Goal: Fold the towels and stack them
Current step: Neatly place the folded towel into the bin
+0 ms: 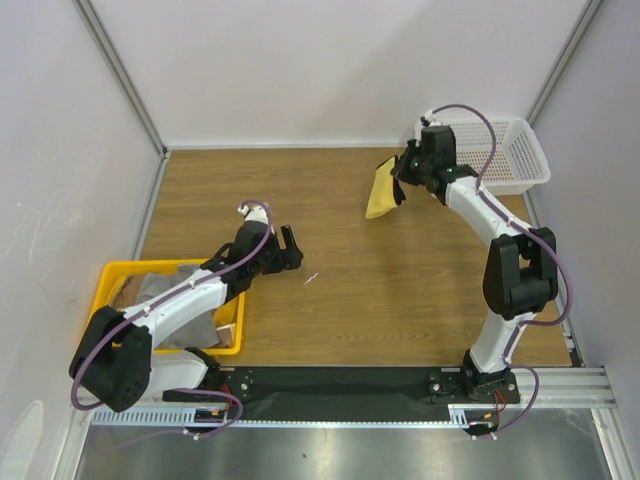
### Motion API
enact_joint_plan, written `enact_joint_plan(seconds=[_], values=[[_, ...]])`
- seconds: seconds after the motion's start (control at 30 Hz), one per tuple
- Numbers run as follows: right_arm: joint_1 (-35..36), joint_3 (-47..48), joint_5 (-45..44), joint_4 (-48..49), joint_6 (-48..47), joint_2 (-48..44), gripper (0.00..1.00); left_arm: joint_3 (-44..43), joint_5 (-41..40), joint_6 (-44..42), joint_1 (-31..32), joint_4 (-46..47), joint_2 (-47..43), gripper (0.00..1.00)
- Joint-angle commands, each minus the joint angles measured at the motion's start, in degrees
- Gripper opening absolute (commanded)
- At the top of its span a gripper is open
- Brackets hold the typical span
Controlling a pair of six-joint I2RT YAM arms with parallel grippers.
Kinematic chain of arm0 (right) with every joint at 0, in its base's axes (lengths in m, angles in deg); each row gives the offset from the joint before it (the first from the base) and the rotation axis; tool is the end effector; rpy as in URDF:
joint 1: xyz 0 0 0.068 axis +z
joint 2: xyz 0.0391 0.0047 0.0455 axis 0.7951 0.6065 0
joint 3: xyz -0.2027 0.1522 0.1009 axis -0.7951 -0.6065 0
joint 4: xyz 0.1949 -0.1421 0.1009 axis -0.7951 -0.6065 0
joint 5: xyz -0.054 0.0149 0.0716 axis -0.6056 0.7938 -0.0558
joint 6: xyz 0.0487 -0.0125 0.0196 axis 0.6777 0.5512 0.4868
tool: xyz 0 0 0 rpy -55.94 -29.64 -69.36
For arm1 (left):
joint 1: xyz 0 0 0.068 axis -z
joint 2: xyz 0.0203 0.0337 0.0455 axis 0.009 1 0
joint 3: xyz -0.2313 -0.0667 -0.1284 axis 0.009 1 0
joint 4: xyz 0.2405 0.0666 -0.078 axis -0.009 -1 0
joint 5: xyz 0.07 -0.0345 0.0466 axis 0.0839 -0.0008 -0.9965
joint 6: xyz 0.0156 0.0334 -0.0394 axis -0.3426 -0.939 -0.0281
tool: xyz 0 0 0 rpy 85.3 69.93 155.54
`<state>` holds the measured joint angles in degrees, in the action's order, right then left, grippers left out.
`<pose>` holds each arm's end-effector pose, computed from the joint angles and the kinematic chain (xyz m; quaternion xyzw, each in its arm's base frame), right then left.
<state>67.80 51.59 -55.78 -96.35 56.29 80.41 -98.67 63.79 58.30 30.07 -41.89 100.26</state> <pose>0.4074 0.1134 0.2899 0.0575 0.8720 0.2042 0.4411 0.2240 -0.1276 0.2104 -0.0499 0.8988 -0.1862 0.3937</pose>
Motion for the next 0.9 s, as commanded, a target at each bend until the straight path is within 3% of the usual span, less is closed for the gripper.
enact_joint_plan(seconds=[0.0,0.27,0.37,0.5,0.53,0.7,0.87], values=[[-1.34,7.43,1.82,-1.61,-3.41,2.07,0.0,-2.65,1.07,-1.59,-1.14,0.47,0.12,0.87],[-6.24,24.28,5.32,-4.25,-5.7,10.75,0.0,-4.06,1.16,-1.68,-2.2,-0.15,1.09,0.87],[-9.76,31.76,15.57,-8.36,-6.93,16.19,0.0,-4.67,0.73,-1.85,-2.38,-0.59,1.27,0.87],[-12.14,46.16,22.72,-15.58,-12.45,22.44,0.0,-5.55,0.28,-2.38,-2.55,-0.94,1.97,0.87],[-12.23,47.68,22.39,-17.25,-17.08,22.72,0.0,-5.99,0.2,-2.47,-2.64,-1.11,2.23,0.87],[-13.46,48.84,20.18,-19.9,-23.01,23.34,0.0,-7.66,-0.07,-3.08,-2.64,-1.99,4.43,0.87],[-19.79,49.54,28.6,-19.9,-21.96,24.66,0.0,-9.85,-0.42,-3.44,-2.81,-4.01,6.45,0.87]])
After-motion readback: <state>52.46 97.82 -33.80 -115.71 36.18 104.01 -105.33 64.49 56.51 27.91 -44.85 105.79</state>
